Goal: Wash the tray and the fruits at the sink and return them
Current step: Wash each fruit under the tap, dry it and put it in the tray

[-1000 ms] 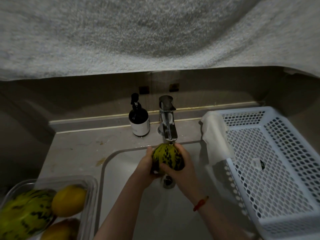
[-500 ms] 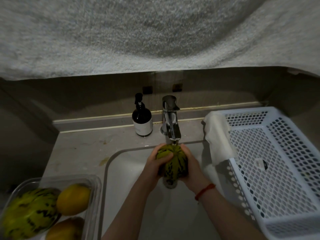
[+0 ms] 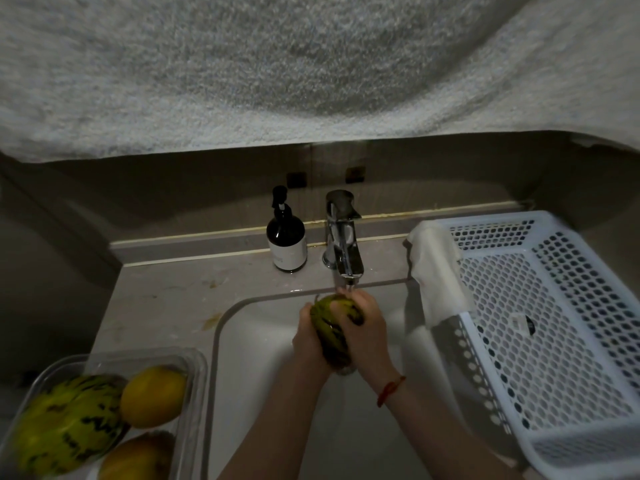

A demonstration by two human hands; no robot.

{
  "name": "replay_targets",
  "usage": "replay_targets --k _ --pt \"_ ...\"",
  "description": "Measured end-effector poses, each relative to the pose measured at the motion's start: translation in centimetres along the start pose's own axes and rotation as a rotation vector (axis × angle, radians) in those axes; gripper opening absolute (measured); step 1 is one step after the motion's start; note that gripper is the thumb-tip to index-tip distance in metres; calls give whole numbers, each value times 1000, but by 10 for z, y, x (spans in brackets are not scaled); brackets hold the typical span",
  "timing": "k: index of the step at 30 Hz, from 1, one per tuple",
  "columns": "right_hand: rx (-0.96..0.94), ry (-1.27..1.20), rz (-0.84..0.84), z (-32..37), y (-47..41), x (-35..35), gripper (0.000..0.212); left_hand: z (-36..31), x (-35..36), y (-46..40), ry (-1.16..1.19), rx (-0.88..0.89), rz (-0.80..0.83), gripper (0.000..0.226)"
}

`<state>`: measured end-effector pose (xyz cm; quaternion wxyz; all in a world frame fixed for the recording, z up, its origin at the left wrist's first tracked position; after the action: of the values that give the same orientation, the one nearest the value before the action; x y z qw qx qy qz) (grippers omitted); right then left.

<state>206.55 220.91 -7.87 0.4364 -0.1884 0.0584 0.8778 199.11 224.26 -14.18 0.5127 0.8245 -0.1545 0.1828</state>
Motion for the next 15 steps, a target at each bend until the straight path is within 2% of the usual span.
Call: replay_targets --k 2,3,4,6,8,10,12,15 --pt "-144 108 63 8 2 9 28 -1 5 1 106 -67 87 60" --pt "-118 78 34 8 -1 7 26 -4 8 1 93 -78 115 58" --pt "-32 0 -23 5 -6 2 19 -7 12 3 55 -78 126 56" --pt "271 -190 -120 -17 -15 -4 15 -14 21 9 -52 -24 132 53" --pt "578 -393 -145 -37 -15 -1 25 -22 20 6 -182 133 76 47" --pt "721 -463 -118 -45 -10 2 37 -31 23 7 -276 299 71 43" --pt "688 -453 -113 -45 -6 2 37 -35 25 12 -328 366 50 38" --pt "395 -289 -164 -30 -6 -5 15 -33 20 12 -280 353 -22 28"
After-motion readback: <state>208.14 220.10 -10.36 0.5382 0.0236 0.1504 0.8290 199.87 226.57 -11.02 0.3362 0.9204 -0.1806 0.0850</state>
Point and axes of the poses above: each hand's wrist, its own y-axis away from the middle knuckle, its own x-axis out of the palm, z = x × y, the point moved 7 cm from there along -y, towards the middle knuckle, and after that the axes turned 5 degrees about -z, right-handed, at the moved point
